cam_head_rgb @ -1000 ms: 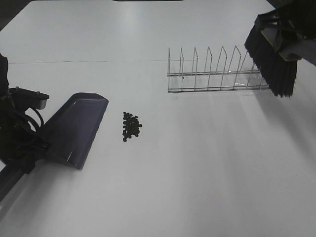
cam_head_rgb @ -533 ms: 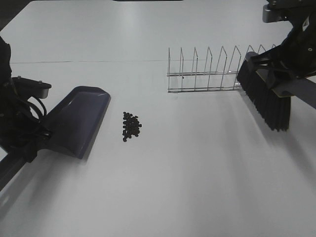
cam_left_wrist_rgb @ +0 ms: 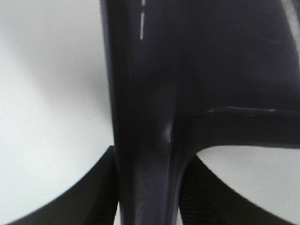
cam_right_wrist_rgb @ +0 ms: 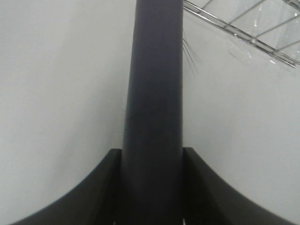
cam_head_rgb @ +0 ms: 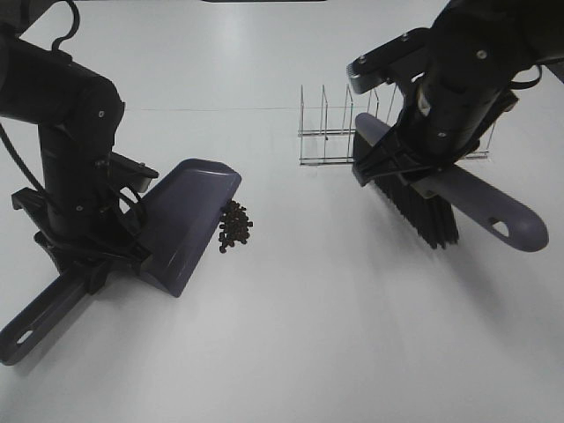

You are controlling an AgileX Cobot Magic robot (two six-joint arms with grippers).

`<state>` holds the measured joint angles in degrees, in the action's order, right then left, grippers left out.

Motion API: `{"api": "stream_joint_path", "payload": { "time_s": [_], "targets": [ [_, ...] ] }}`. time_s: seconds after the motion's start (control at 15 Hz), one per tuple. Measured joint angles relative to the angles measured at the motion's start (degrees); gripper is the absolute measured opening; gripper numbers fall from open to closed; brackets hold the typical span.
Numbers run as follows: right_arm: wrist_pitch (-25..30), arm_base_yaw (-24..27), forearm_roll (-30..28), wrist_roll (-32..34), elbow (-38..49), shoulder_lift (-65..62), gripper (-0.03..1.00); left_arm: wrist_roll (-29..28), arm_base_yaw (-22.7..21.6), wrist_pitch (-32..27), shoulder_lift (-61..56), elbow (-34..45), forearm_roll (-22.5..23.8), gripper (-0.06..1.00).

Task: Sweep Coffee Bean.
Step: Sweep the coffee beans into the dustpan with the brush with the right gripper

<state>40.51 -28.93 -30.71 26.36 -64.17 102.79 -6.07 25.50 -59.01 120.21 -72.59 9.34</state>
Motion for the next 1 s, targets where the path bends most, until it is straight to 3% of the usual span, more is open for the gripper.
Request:
{"api": "stream_joint_path", "payload": {
  "time_s": [0.2,0.47,0.73,1.0],
  "targets": [
    [0.5,-6.7,-1.5,1.2,-3.2,5.4,0.31,0.0,0.3,-0.2,0.1,-0.5,-0.2,0.33],
    [0.4,-11.1,-0.3,1.2,-10.2,12.3,0.31,0.0,0.4,-0.2,0.2,-0.5,-0.4,0.33],
    [-0.1,-11.3,10.4,-2.6,-15.8,15.9,0.31,0.5,0.4,-0.9,1.9,-0.7,-2.9,0.33],
    [-7.0,-11.3,25.4,-9.4,-17.9,17.5,0.31,0.5,0.4,-1.4,2.0,-0.7,-3.3,0.33]
  ]
}}
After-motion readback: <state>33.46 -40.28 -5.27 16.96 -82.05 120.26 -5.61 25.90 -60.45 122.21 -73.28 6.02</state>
